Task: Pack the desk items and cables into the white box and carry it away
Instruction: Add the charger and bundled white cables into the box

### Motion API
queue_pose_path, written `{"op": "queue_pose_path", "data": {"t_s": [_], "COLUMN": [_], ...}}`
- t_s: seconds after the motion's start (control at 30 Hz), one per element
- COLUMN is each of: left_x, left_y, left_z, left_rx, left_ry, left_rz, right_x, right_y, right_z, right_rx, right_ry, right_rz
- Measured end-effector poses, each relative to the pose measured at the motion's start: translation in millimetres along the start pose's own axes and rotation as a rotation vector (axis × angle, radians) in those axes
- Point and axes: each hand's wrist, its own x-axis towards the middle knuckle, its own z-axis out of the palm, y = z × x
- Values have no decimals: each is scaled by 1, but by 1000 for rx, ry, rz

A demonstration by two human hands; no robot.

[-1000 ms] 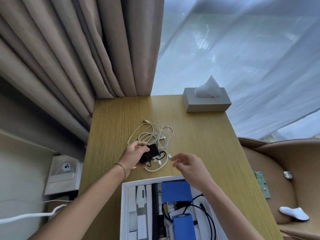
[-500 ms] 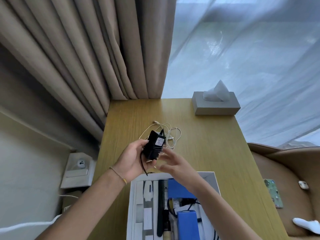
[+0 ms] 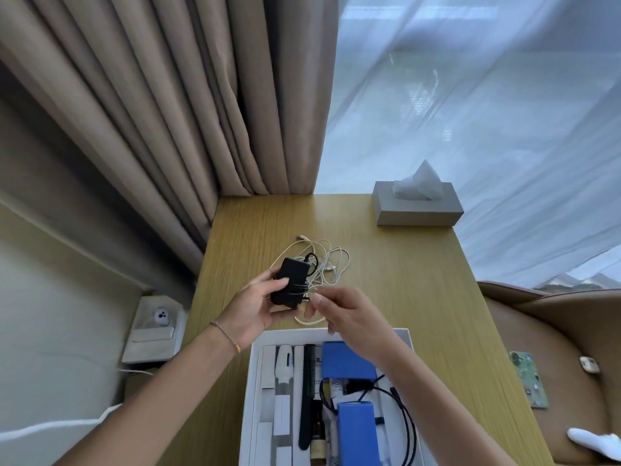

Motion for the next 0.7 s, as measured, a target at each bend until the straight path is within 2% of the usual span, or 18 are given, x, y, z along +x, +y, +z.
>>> {"op": "queue_pose_path", "data": {"t_s": [0.2,0.43,0.57,0.7], "left_x": [-10,-12,-11,-12], "left_y": [-6,-18,-35,-41], "left_z": [-4,-1,1,0], "left_rx": [-194,-119,-123,16], "left_ry": [-172,-289,-351,-349], "left_rz": [-151,-219,-305,-332], "right_x": [-9,-11,-13,-14], "right_y": [10,24,30,34], "right_z": [-28,-35,-30,-33], "right_rx": [-17,-120,-90,-72], "right_ry": [-24,-52,-85,-141], "right_rz": [51,102,118,176]}}
